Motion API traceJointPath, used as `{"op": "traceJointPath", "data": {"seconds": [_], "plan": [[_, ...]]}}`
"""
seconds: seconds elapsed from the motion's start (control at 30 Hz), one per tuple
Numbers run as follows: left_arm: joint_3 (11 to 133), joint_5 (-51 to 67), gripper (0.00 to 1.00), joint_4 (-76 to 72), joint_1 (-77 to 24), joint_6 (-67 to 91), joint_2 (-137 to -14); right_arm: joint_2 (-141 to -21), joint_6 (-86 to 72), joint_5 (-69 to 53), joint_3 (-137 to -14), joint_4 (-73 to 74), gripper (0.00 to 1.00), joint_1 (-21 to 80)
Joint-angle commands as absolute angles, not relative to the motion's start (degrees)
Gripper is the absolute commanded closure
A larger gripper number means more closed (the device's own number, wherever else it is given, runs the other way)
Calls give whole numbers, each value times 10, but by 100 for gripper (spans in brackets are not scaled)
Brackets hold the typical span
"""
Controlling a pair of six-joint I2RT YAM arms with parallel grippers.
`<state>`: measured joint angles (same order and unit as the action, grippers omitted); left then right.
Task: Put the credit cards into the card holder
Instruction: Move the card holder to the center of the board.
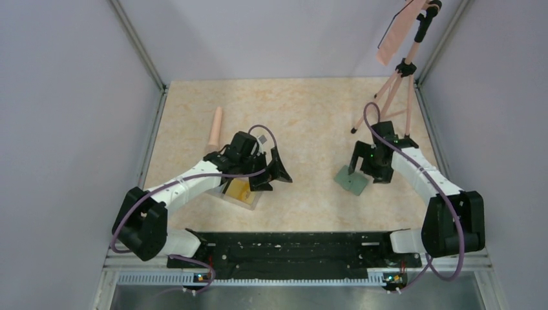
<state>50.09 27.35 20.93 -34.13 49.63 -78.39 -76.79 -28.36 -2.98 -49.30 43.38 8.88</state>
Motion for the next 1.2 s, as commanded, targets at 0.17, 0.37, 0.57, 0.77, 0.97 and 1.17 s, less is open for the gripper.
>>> {"op": "traceJointPath", "data": {"seconds": [0.17,0.37,0.57,0.77,0.97,1.17], "plan": [[489,273,2,188,-342,499,-768,-873,-168,-20,-577,401,7,65],[484,271,2,190,-342,498,-759,-949,-158,-135,-584,382,14,65],[456,275,2,178,-342,511,-747,-916,-181,-222,-543,378,23,71],[444,285,3,169,-342,518,-760,-889,-233,-285,-495,347,45,126],[446,312,9,134,-342,535,-823,-876,-249,-215,-485,335,44,141],[503,325,17,85,-349,541,-919,-877,-243,-155,-494,331,39,135]]}}
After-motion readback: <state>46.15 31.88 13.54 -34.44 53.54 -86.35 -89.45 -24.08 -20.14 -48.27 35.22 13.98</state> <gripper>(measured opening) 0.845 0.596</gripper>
